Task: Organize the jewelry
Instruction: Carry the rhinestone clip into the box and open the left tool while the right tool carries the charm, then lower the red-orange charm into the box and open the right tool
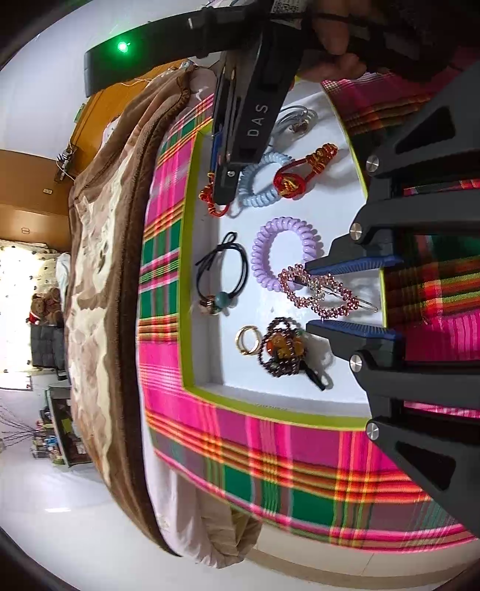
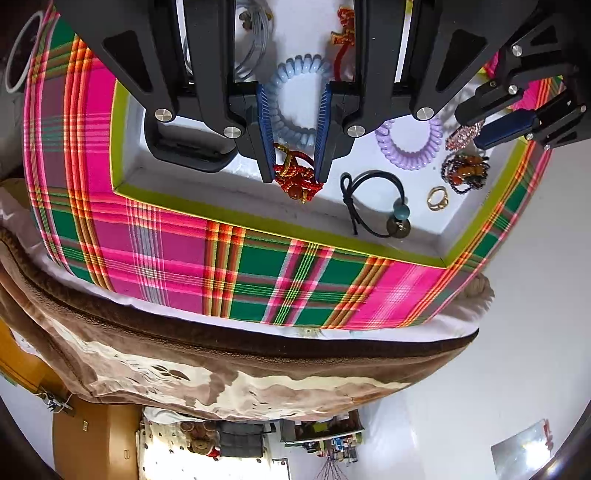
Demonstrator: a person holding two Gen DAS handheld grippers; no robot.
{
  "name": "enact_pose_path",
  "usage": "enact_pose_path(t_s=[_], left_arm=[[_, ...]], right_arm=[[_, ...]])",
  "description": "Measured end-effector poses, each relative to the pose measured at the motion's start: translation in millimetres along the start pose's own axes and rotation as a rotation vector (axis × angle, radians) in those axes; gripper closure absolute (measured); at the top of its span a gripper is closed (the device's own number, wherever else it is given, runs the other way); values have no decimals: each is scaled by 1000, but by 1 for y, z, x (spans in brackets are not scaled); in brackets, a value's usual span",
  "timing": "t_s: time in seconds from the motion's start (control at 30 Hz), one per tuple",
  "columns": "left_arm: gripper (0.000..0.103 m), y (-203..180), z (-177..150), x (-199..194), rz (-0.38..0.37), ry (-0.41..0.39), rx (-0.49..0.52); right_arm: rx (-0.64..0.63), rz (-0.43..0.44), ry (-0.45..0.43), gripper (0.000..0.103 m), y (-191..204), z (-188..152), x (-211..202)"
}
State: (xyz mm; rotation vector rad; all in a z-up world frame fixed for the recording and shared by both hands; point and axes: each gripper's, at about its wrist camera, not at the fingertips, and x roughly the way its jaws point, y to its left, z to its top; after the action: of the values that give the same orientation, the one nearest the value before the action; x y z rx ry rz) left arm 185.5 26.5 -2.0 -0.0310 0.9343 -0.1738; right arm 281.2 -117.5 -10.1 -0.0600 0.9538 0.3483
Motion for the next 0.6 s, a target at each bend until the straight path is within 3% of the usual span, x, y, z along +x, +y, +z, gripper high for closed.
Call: enact_pose_path(t_s=[0.3,0.47,0.6], left_arm=[[77,-2,0,0,22,-4,10],[74,-2,1,2,26,-6,7],[67,-2,1,1,19,-12,3]], right_arm=[[-19,-25,-3,80,3,0,5],[-31,-22,-6,67,6,0,4],[-19,-22,-8,67,5,-1,4]])
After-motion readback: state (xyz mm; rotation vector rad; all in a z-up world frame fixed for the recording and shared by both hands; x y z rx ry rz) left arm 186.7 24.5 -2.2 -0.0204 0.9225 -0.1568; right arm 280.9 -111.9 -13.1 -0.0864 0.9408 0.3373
